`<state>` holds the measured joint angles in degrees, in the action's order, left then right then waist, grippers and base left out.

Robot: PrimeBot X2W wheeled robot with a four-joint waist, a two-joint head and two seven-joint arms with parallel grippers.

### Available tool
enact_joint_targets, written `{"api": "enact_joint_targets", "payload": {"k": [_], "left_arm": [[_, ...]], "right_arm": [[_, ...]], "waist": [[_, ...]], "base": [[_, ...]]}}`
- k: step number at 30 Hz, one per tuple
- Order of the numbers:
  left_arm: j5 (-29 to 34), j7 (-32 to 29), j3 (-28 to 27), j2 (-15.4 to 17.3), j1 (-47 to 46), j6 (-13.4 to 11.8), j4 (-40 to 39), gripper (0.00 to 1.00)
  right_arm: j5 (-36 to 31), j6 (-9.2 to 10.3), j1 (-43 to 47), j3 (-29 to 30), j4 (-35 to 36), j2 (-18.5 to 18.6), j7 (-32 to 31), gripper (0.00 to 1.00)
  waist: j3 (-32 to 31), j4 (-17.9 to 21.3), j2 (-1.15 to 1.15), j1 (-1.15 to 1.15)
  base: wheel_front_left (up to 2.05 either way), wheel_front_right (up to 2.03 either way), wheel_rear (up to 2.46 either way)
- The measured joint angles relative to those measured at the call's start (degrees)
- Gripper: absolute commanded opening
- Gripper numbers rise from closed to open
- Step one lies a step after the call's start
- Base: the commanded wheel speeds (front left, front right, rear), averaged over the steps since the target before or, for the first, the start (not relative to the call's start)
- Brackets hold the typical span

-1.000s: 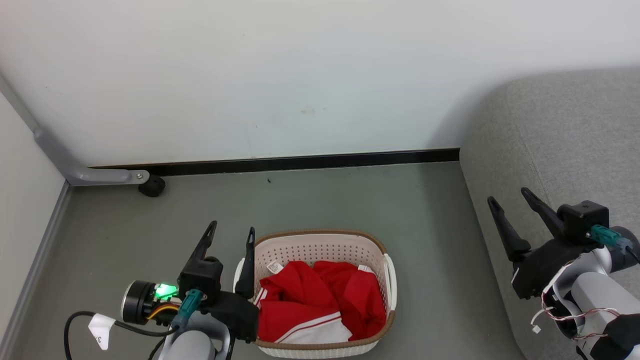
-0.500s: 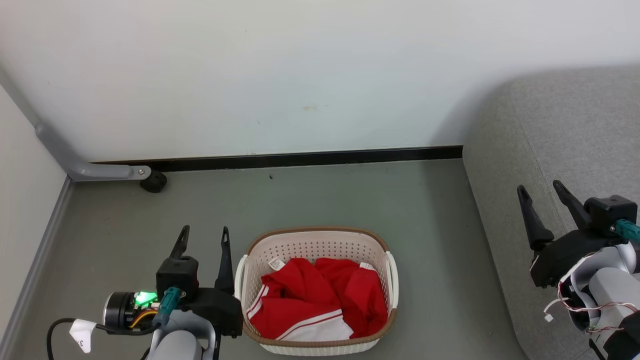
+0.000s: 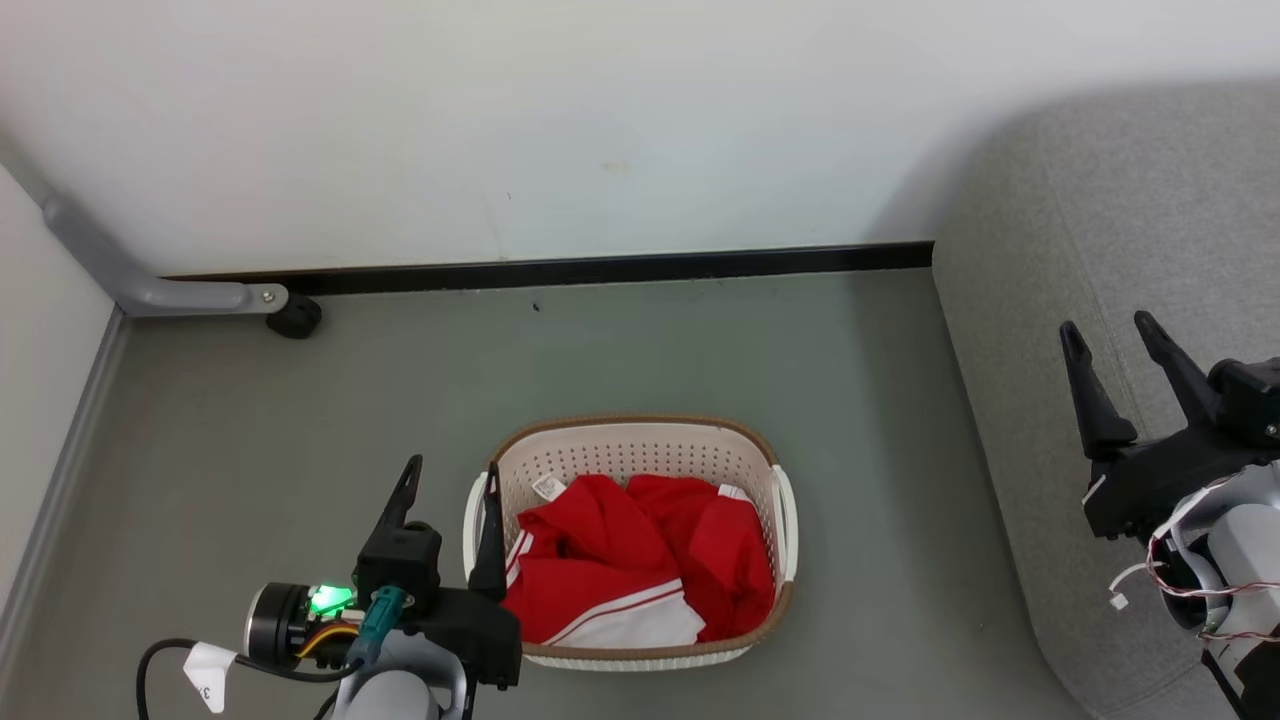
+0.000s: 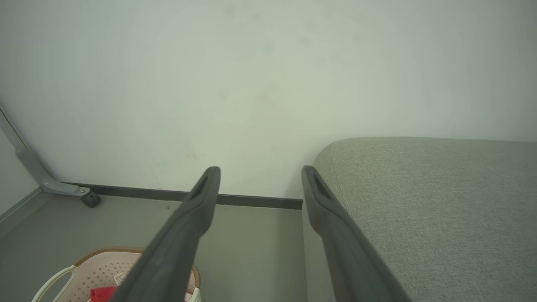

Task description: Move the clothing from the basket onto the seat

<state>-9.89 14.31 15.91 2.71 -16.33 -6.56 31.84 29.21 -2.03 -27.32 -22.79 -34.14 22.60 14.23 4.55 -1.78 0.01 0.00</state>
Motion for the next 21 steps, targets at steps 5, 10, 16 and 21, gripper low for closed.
{"api": "enact_joint_targets", "payload": {"k": [5, 10, 16, 21], "left_arm": [[-0.01, 0.0, 1.19, -0.41, -0.06, -0.07, -0.75, 1.0], [-1.35, 0.0, 2.79, -0.36, -0.67, -0.4, -1.96, 1.0], [-8.75, 0.0, 7.57, -0.52, -1.74, -0.52, -4.89, 1.0], [-12.03, 0.0, 9.23, -0.37, -3.93, -0.52, -6.08, 1.0]], "right_arm": [[-0.25, -0.54, -0.01, 1.58, 2.91, 0.98, 0.02, 1.0], [-0.87, -1.11, -0.44, 3.16, 6.36, 2.29, 0.03, 1.0], [-1.02, -2.12, -1.34, 4.54, 11.33, 2.79, 0.04, 1.0], [-1.53, -2.87, -1.57, 5.28, 14.9, 2.91, 0.04, 1.0]], "waist": [[3.07, 0.01, 0.0, 0.0], [6.63, 0.11, 0.0, 0.0], [11.26, 0.43, 0.0, -0.01], [15.28, 0.83, 0.0, -0.01]], "base": [[0.0, 0.0, 0.0], [0.0, 0.0, 0.0], [0.0, 0.0, 0.0], [0.0, 0.0, 0.0]]}}
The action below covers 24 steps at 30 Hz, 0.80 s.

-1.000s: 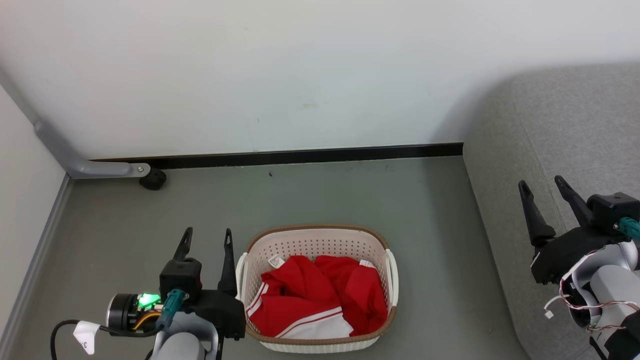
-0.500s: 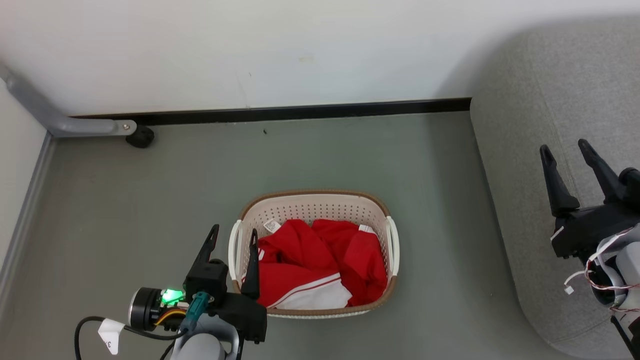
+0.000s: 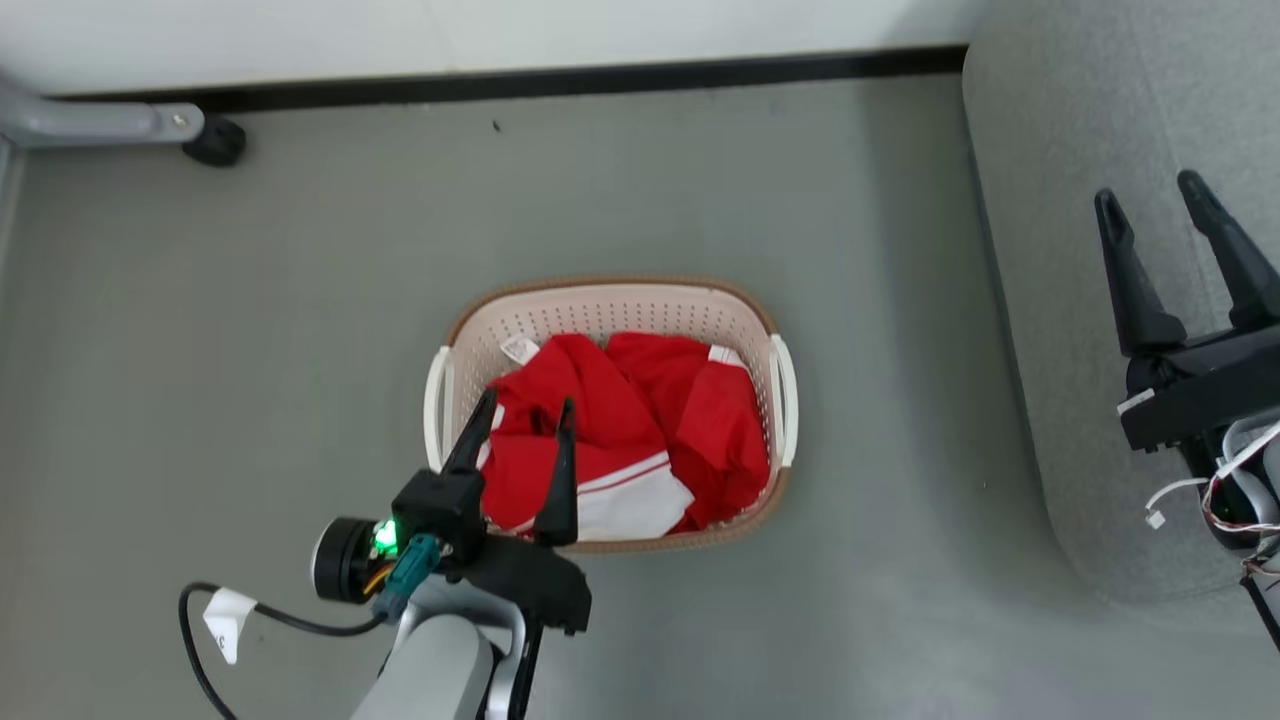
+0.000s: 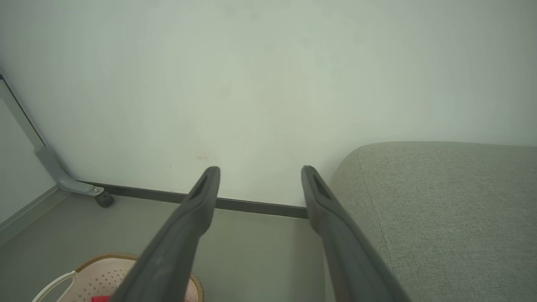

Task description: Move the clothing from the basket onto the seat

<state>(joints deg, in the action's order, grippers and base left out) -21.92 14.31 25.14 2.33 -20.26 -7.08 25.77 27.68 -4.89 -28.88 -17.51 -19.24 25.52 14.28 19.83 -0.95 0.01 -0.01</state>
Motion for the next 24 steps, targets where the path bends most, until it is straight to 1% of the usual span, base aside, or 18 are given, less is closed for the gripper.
{"api": "enact_joint_targets", "payload": {"k": [3, 11, 16, 18, 24], "left_arm": [[-1.05, 0.0, 0.7, -0.04, -1.26, 0.0, -0.29, 1.0], [-7.28, 0.0, 4.85, -0.04, -6.24, 0.0, -0.64, 1.0], [-7.61, 0.0, 6.67, -0.07, -10.13, 0.0, 1.96, 1.0], [-7.6, 0.01, 7.35, -0.07, -12.12, 0.0, 3.39, 1.0], [-6.5, 0.01, 10.59, -0.07, -19.49, 0.0, 8.95, 1.0]], "right_arm": [[0.0, -0.24, -0.28, 0.46, 1.07, 0.18, 0.01, 1.0], [-0.09, -0.92, -1.18, 2.31, 5.48, 1.54, 0.01, 1.0], [-0.88, -1.26, -3.47, 2.33, 8.17, 1.54, 0.02, 1.0], [-1.47, -1.68, -4.61, 2.09, 9.31, 1.53, 0.02, 1.0], [-2.03, -1.76, -6.93, 0.71, 11.58, 1.19, 0.27, 1.0]], "waist": [[1.63, 0.15, 0.0, 0.01], [8.24, 0.48, 0.01, 0.01], [12.38, 0.52, 0.0, 0.0], [14.04, 0.6, 0.01, 0.0], [18.82, 1.14, 0.0, 0.0]], "base": [[0.0, 0.0, 0.0], [0.0, 0.0, 0.0], [0.0, 0.0, 0.0], [0.0, 0.0, 0.0], [0.0, 0.0, 0.0]]}}
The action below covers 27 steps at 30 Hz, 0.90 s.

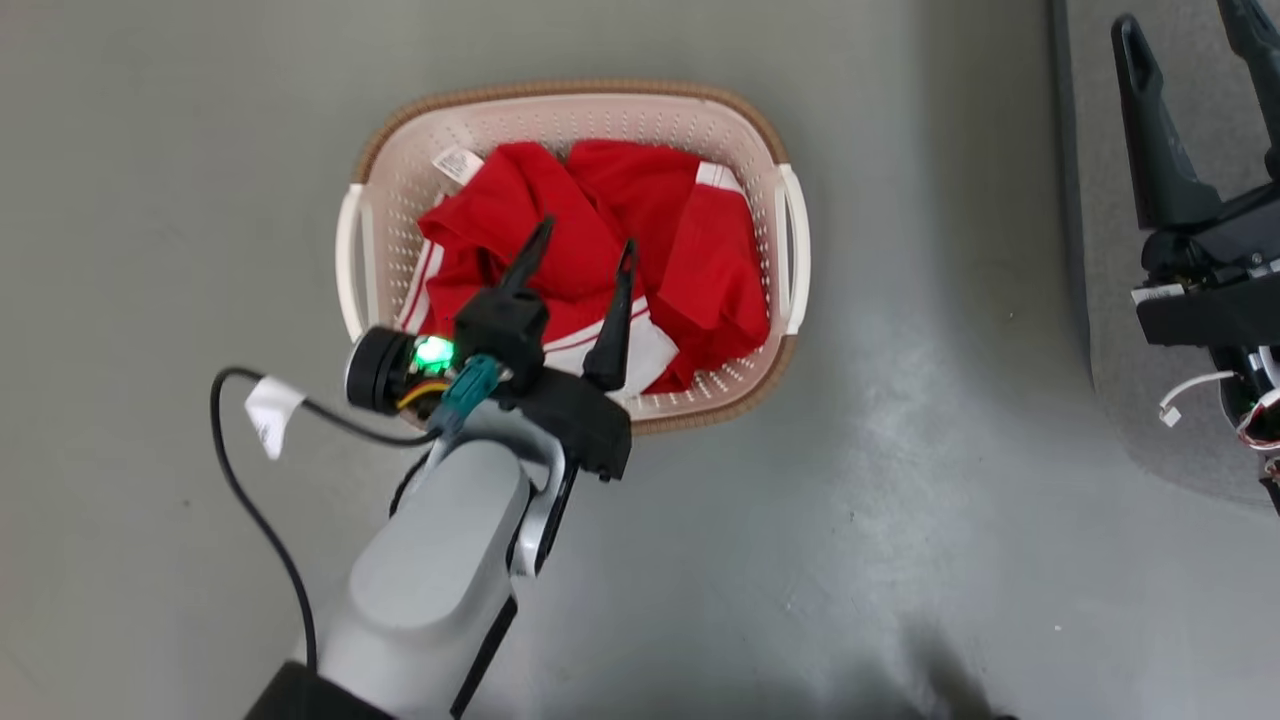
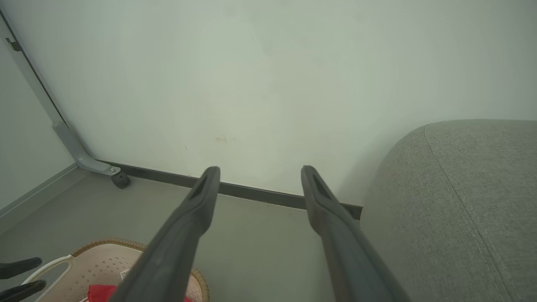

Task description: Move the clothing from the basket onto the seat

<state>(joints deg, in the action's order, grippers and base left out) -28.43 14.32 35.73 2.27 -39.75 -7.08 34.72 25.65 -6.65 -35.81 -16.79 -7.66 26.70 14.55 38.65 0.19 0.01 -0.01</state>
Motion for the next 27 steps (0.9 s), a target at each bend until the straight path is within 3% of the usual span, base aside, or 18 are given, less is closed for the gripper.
{"api": "enact_joint_targets", "payload": {"k": [10, 27], "left_arm": [[3.26, -4.06, 8.49, -0.05, -10.35, 0.0, 10.27, 1.0], [10.96, -25.51, 18.27, -0.04, -19.89, 0.0, 21.58, 1.0]], "right_arm": [[-0.37, -0.42, -3.55, -2.37, 1.83, -1.33, 0.15, 1.0], [0.33, -0.42, -5.88, -6.55, 5.45, -1.1, 0.16, 1.0]], "waist": [[7.12, 1.94, 0.0, 0.0], [12.32, 3.88, 0.0, 0.01]], "base": [[0.0, 0.0, 0.0], [0.0, 0.0, 0.0]]}}
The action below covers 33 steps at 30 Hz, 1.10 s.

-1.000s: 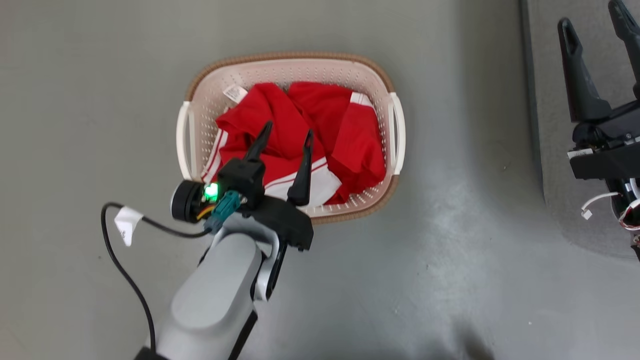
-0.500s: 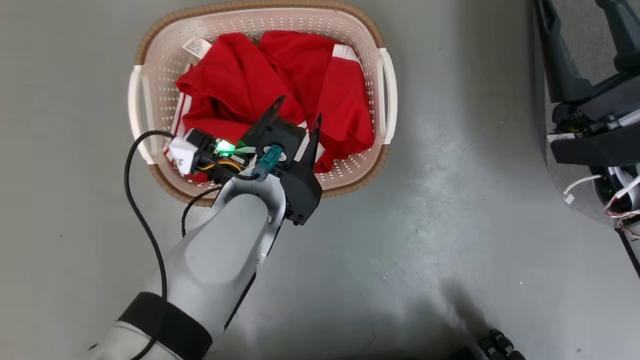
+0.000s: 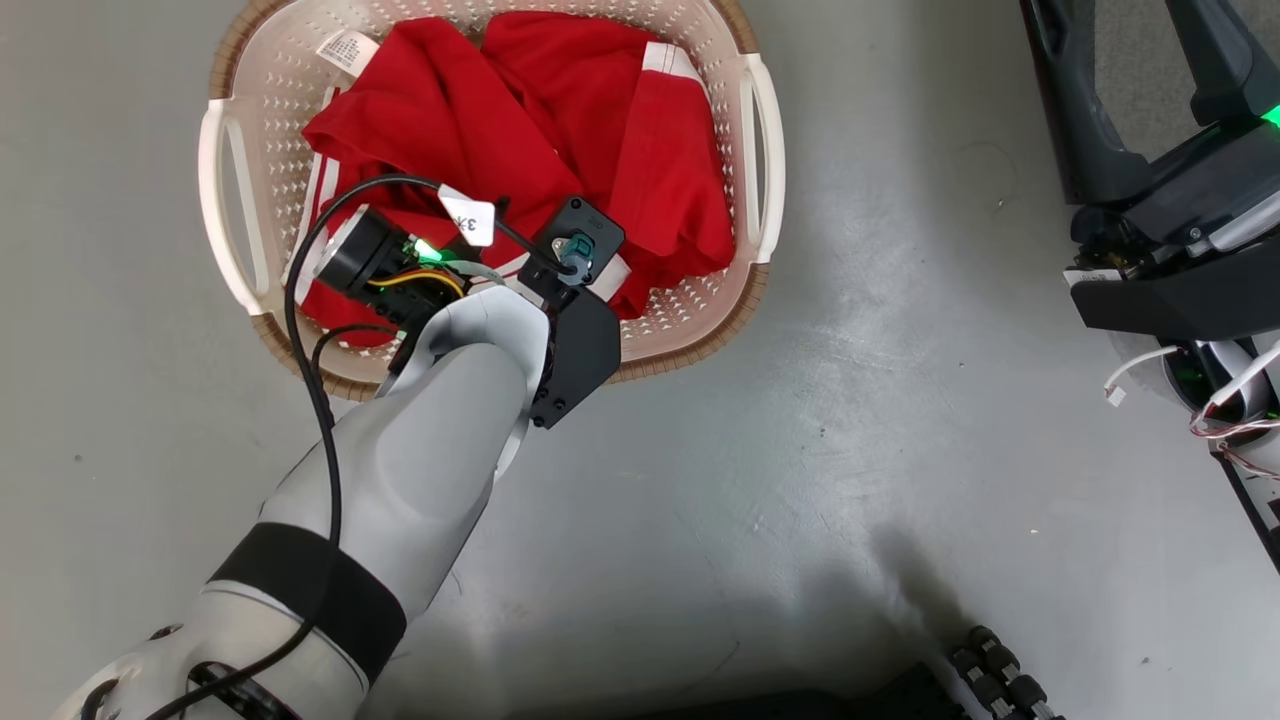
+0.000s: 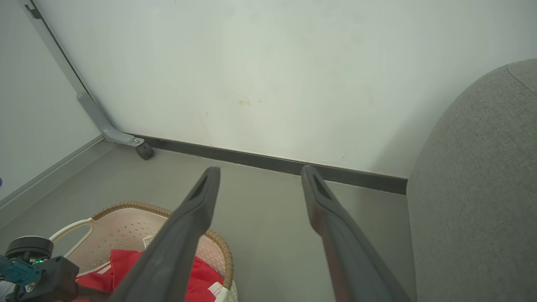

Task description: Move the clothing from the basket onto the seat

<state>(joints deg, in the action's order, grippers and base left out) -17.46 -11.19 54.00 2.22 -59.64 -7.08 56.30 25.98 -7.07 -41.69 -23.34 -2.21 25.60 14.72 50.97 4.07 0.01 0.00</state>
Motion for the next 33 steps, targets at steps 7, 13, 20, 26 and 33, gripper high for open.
{"api": "enact_joint_targets", "payload": {"k": [7, 13, 20, 26, 33], "left_arm": [[0.0, -5.9, 1.37, -0.01, -0.18, 0.0, 0.38, 1.0], [1.21, -9.02, 2.45, 0.01, -2.48, 0.0, 1.53, 1.0], [2.76, -11.39, 3.15, 0.0, -4.74, 0.0, 3.14, 1.0], [2.93, -12.6, 4.17, -0.02, -4.8, 0.0, 4.36, 1.0], [3.61, -12.68, 4.55, 0.0, -6.58, 0.0, 6.66, 1.0]], "right_arm": [[0.32, -0.01, -0.01, -0.81, 0.53, 0.4, 0.0, 1.0], [0.77, -0.01, -0.26, -0.87, 1.94, 0.89, -0.01, 1.0], [0.81, -0.01, -1.03, -0.88, 2.96, 1.56, 0.0, 1.0], [1.32, -0.01, -1.16, -0.66, 3.22, 1.85, 0.0, 1.0], [1.41, -0.01, -1.25, -0.8, 3.93, 1.83, 0.0, 1.0]], "waist": [[0.46, 0.0, -0.01, 0.01], [1.22, -0.01, -0.01, 0.01], [2.9, 0.04, -0.01, 0.01], [4.28, -0.12, 0.0, 0.0], [5.36, -0.07, -0.01, 0.0]], "base": [[0.0, 0.0, 0.0], [0.0, 0.0, 0.0], [0.0, 0.0, 0.0], [0.0, 0.0, 0.0], [0.0, 0.0, 0.0]]}}
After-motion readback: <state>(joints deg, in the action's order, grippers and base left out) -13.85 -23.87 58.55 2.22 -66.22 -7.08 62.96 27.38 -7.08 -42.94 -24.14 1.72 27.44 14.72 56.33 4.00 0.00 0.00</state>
